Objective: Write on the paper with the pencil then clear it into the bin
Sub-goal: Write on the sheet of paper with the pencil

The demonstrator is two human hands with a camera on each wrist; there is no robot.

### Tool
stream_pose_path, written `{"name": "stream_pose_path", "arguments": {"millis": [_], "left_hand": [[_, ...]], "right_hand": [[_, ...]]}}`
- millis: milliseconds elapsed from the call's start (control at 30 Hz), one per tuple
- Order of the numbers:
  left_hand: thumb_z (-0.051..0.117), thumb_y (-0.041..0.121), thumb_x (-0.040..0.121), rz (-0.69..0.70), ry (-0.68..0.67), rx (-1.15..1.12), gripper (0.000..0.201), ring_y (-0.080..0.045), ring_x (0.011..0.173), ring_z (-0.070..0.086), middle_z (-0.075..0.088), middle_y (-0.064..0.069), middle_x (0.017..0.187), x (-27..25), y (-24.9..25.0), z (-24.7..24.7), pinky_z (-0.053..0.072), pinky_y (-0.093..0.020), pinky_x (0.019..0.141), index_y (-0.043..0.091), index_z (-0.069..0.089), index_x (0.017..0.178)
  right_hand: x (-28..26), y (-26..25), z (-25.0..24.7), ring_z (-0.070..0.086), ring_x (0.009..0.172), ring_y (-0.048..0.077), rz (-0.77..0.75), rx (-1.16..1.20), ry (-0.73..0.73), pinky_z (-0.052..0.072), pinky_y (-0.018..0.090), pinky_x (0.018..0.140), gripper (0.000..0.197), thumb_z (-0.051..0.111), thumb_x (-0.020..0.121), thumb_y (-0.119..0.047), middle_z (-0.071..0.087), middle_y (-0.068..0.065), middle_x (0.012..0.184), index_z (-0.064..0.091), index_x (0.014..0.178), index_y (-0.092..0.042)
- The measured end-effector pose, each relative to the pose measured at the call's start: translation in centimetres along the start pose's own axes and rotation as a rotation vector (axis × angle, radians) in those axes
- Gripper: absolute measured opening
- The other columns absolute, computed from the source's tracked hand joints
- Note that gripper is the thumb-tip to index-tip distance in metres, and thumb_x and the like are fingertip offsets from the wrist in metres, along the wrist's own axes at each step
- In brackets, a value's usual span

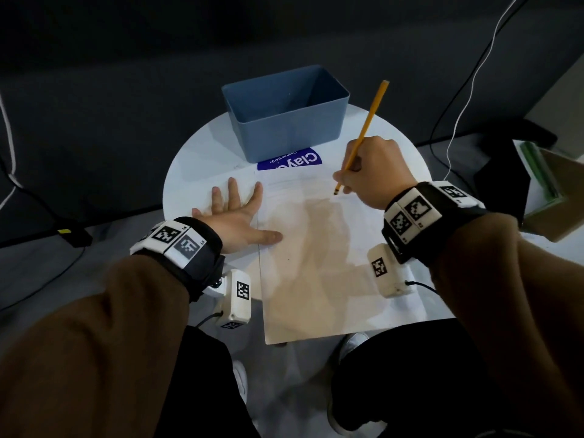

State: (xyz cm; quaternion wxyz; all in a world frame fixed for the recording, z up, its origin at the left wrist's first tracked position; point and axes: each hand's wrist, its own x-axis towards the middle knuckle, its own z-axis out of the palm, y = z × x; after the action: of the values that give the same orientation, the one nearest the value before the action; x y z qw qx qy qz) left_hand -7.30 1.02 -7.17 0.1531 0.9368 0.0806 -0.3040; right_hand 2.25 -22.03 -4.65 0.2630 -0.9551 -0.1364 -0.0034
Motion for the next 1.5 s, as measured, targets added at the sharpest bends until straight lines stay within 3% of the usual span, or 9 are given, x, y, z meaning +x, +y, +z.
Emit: {"name": "stream_pose_path", "arguments": {"millis": [267, 467, 733, 867, 933, 1033, 1133, 1333, 1500], "left_hand": [[0.051, 0.076, 0.083, 0.0, 0.003, 0.001, 0.107, -0.032, 0.146, -0.031, -0.04, -0.003, 0.157, -0.1, 0.0, 0.0, -0.005, -0.066, 0.116, 0.044, -0.025, 0.151], [0.051, 0.078, 0.082, 0.003, 0.004, -0.009, 0.108, -0.031, 0.146, -0.032, -0.039, -0.003, 0.157, -0.2, -0.1, 0.1, -0.006, -0.065, 0.116, 0.045, -0.025, 0.15], [0.05, 0.077, 0.083, -0.001, 0.003, 0.006, 0.107, -0.032, 0.147, -0.03, -0.04, -0.003, 0.157, 0.0, -0.1, 0.1, -0.004, -0.066, 0.116, 0.044, -0.025, 0.15], [0.05, 0.077, 0.083, 0.001, 0.003, -0.001, 0.106, -0.032, 0.146, -0.032, -0.04, -0.003, 0.156, 0.0, -0.1, 0.1, -0.005, -0.066, 0.116, 0.044, -0.025, 0.15], [0.05, 0.077, 0.083, 0.001, 0.004, -0.002, 0.106, -0.031, 0.146, -0.032, -0.04, -0.002, 0.156, 0.0, -0.1, 0.1, -0.005, -0.066, 0.116, 0.044, -0.026, 0.15], [0.051, 0.078, 0.082, 0.0, 0.005, 0.002, 0.107, -0.032, 0.146, -0.032, -0.04, -0.002, 0.157, 0.2, -0.2, 0.1, -0.005, -0.066, 0.116, 0.045, -0.025, 0.15], [0.051, 0.078, 0.082, -0.002, 0.007, -0.002, 0.107, -0.031, 0.146, -0.031, -0.039, -0.002, 0.157, 0.2, -0.3, 0.2, -0.004, -0.066, 0.116, 0.046, -0.025, 0.15], [0.051, 0.078, 0.082, 0.007, 0.008, -0.005, 0.107, -0.032, 0.146, -0.032, -0.04, -0.003, 0.157, 0.2, -0.2, 0.2, -0.004, -0.066, 0.116, 0.045, -0.025, 0.15], [0.051, 0.077, 0.083, 0.004, 0.01, -0.01, 0.107, -0.031, 0.146, -0.031, -0.039, -0.002, 0.157, 0.1, -0.3, 0.2, -0.004, -0.066, 0.116, 0.045, -0.025, 0.15]], "right_hand": [[-0.4, 2.8, -1.9, 0.068, 0.071, 0.016, 0.076, -0.08, 0.058, 0.046, 0.021, 0.06, 0.023, 0.074, 0.09, -0.02, 0.07, 0.006, 0.077, 0.059, 0.074, -0.014], [-0.7, 1.0, -0.6, 0.068, 0.068, 0.01, -0.007, -0.018, 0.004, 0.041, 0.013, 0.057, 0.02, 0.074, 0.092, -0.022, 0.069, 0.005, 0.078, 0.062, 0.078, -0.013], [-0.4, 3.4, -2.5, 0.066, 0.086, 0.026, 0.084, -0.078, 0.066, 0.056, 0.037, 0.073, 0.027, 0.075, 0.09, -0.021, 0.068, 0.008, 0.076, 0.058, 0.071, -0.012], [-0.5, 1.8, -1.8, 0.068, 0.07, 0.01, 0.047, 0.005, 0.057, 0.044, 0.017, 0.06, 0.027, 0.074, 0.091, -0.019, 0.07, 0.004, 0.074, 0.057, 0.07, -0.015], [-0.6, 1.4, -1.3, 0.067, 0.067, 0.007, 0.035, -0.016, 0.019, 0.039, 0.013, 0.058, 0.022, 0.073, 0.092, -0.021, 0.069, 0.003, 0.077, 0.059, 0.076, -0.015], [-0.4, 2.7, -1.4, 0.067, 0.067, 0.011, 0.05, -0.059, 0.035, 0.042, 0.017, 0.057, 0.024, 0.074, 0.092, -0.022, 0.069, 0.005, 0.077, 0.058, 0.075, -0.014], [-0.3, 3.4, -2.3, 0.066, 0.078, 0.02, 0.088, -0.098, 0.057, 0.049, 0.025, 0.064, 0.024, 0.074, 0.091, -0.02, 0.068, 0.008, 0.08, 0.059, 0.073, -0.013], [-1.0, 2.5, -1.6, 0.066, 0.063, 0.006, 0.056, -0.043, 0.03, 0.041, 0.014, 0.058, 0.025, 0.073, 0.092, -0.019, 0.069, 0.004, 0.072, 0.059, 0.072, -0.014], [-0.8, 3.2, -2.1, 0.068, 0.072, 0.02, 0.103, -0.07, 0.072, 0.051, 0.025, 0.063, 0.026, 0.075, 0.09, -0.02, 0.07, 0.009, 0.076, 0.059, 0.073, -0.01]]}}
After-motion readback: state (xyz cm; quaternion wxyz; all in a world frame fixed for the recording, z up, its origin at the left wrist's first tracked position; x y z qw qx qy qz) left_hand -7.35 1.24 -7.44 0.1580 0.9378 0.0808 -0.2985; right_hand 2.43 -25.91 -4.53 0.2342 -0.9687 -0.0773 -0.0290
